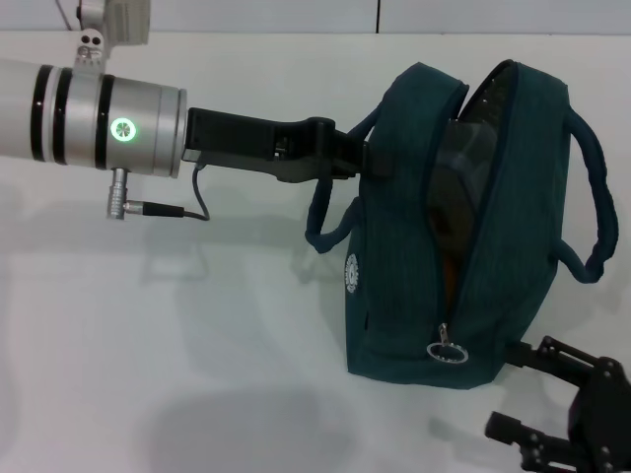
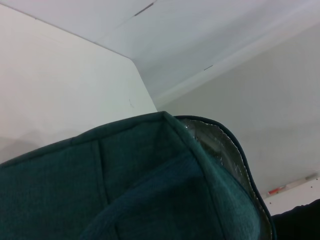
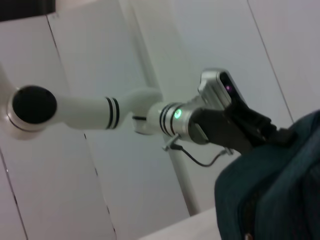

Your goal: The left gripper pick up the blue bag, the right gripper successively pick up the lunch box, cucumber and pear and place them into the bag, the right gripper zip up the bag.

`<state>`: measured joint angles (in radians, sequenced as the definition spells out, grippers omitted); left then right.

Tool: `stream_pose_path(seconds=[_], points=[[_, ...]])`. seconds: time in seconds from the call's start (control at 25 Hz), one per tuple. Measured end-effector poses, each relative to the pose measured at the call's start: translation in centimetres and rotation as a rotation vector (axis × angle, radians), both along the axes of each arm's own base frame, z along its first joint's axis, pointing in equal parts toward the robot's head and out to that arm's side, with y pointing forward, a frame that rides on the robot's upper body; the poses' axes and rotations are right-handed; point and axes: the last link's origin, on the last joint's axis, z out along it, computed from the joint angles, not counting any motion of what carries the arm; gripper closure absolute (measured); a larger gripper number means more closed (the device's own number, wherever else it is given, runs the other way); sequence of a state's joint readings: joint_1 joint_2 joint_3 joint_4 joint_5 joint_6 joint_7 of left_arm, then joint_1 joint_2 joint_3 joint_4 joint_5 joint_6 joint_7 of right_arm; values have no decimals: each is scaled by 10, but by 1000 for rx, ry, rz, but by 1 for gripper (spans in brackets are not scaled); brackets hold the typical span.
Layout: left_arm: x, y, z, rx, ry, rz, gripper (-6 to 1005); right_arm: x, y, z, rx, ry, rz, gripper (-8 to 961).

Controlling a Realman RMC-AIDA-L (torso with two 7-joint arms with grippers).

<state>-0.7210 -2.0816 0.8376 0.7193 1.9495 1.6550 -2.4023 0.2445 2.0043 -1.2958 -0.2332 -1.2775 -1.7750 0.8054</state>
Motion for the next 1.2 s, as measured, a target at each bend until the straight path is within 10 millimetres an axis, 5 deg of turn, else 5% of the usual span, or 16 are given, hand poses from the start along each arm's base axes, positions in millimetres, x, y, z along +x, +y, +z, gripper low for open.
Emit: stream_pose_path(seconds=[0.72, 1.2], points=[[0, 0, 0, 1, 0, -1, 953, -19, 27, -23, -83, -107, 113, 172], [0, 0, 0, 0, 1, -3, 953, -20, 37, -26, -86, -112, 63, 257]])
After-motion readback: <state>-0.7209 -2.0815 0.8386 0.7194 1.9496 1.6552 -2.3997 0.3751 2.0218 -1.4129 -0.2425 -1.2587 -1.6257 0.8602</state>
